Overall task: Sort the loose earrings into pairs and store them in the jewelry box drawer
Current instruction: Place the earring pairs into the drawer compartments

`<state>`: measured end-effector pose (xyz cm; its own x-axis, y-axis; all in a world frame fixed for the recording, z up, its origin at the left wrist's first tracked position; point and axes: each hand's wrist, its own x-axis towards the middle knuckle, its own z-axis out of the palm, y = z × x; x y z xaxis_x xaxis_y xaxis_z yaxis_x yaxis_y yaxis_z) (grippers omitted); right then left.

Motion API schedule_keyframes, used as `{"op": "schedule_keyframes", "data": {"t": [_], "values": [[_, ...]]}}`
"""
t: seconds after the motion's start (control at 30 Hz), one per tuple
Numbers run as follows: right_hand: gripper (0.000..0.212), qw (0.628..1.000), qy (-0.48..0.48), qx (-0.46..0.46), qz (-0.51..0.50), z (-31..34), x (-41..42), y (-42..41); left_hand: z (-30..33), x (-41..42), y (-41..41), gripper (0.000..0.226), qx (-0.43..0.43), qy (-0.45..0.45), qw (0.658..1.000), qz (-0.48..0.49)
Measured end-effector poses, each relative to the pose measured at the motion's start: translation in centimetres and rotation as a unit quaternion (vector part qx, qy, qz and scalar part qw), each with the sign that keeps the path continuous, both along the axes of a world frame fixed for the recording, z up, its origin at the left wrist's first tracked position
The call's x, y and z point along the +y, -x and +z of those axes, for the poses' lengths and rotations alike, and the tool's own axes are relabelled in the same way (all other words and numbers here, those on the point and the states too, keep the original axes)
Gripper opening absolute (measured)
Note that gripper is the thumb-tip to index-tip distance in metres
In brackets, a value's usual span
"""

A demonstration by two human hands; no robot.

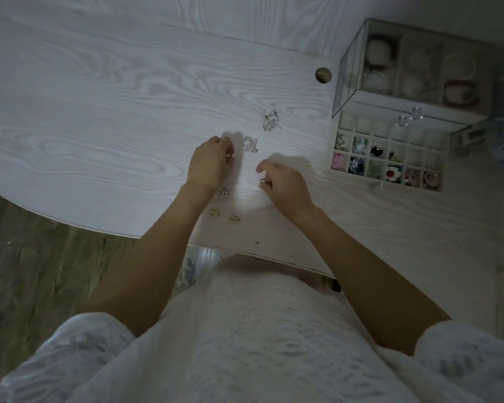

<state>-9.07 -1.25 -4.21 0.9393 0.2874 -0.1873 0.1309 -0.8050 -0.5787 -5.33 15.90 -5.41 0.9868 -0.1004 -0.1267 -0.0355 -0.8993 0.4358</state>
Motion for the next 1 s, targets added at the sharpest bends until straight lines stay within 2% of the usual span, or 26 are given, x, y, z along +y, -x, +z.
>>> {"op": "schedule_keyframes", "data": {"t": [0.07,0.2,0.4,0.47,0.6,0.73,0.87,1.0], "values": [[0.014,0.999,-0.019,0.016,-0.03,0.4,-1.0,0.3,-0.1,-0.2,0.4,0.013,-0.012,0.004,1.0,0.006],[0.007,0.998,-0.037,-0.01,-0.052,2.0,-4.3,0.3,0.7,-1.4,1.0,0.009,-0.064,0.054,0.996,0.015],[0.005,0.965,-0.141,-0.015,-0.22,4.0,-11.4,-1.6,3.6,-10.1,-1.1,0.008,-0.096,0.24,0.966,-0.028],[0.003,0.957,-0.147,-0.033,-0.246,4.1,-13.4,-2.8,4.0,-13.6,-3.0,0.008,-0.083,0.262,0.96,-0.051],[0.003,0.961,-0.112,-0.066,-0.244,3.6,-16.0,-4.9,3.6,-18.2,-5.4,0.016,-0.085,0.216,0.969,-0.087],[0.003,0.967,-0.073,-0.085,-0.23,3.2,-16.5,-5.9,1.9,-19.2,-6.1,0.018,-0.102,0.194,0.973,-0.068],[0.005,0.967,-0.058,-0.088,-0.23,2.9,-16.6,-6.5,0.9,-19.8,-6.3,0.015,-0.127,0.101,0.984,-0.069],[0.009,0.971,-0.003,-0.125,-0.205,2.5,-16.3,-6.9,0.7,-19.5,-5.8,0.022,-0.132,0.121,0.981,-0.079]]}}
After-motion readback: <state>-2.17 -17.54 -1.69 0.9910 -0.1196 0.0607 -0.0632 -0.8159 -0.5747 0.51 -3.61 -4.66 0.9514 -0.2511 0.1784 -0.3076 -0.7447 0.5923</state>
